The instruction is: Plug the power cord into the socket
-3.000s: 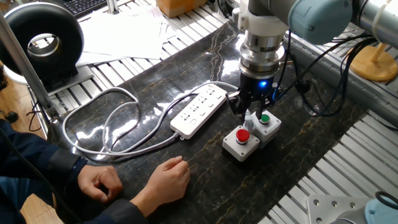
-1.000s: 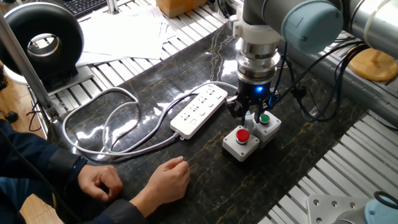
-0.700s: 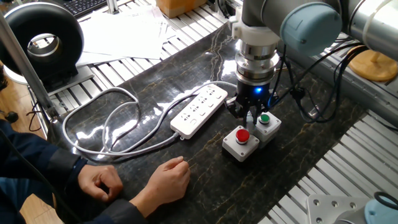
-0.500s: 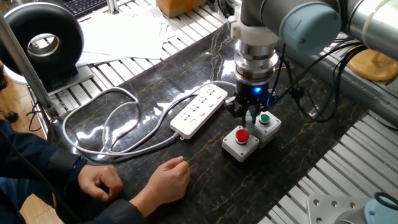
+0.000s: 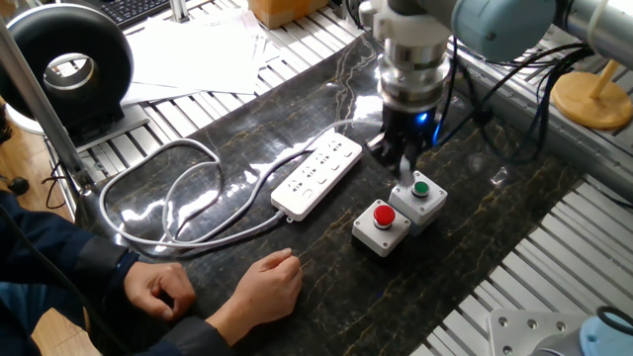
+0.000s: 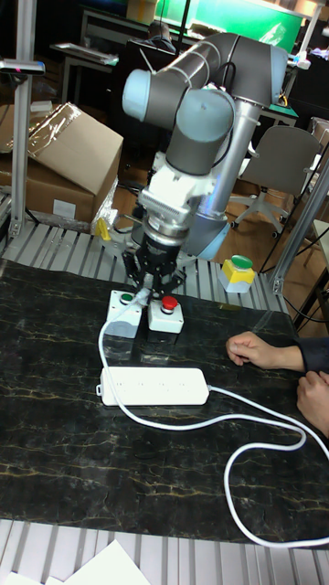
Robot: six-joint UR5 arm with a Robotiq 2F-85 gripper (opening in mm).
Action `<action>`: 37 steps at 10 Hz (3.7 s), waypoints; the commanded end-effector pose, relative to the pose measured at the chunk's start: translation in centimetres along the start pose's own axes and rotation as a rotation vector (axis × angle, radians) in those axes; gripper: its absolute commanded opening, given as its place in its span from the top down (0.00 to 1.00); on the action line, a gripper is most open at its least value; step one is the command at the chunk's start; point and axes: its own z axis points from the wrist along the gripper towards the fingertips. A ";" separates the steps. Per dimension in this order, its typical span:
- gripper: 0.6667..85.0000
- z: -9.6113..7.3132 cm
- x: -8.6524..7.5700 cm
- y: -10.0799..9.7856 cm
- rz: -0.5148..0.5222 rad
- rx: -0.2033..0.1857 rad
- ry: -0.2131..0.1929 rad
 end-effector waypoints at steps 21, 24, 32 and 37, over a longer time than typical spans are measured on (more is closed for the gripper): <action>0.99 0.4 -6.9 1.5 -0.428 -0.013 -0.146; 0.99 -4.8 -12.0 5.2 -0.477 -0.021 -0.125; 0.99 1.4 -18.0 7.8 -0.752 -0.008 -0.119; 0.99 1.1 -14.1 4.2 -0.721 0.016 -0.039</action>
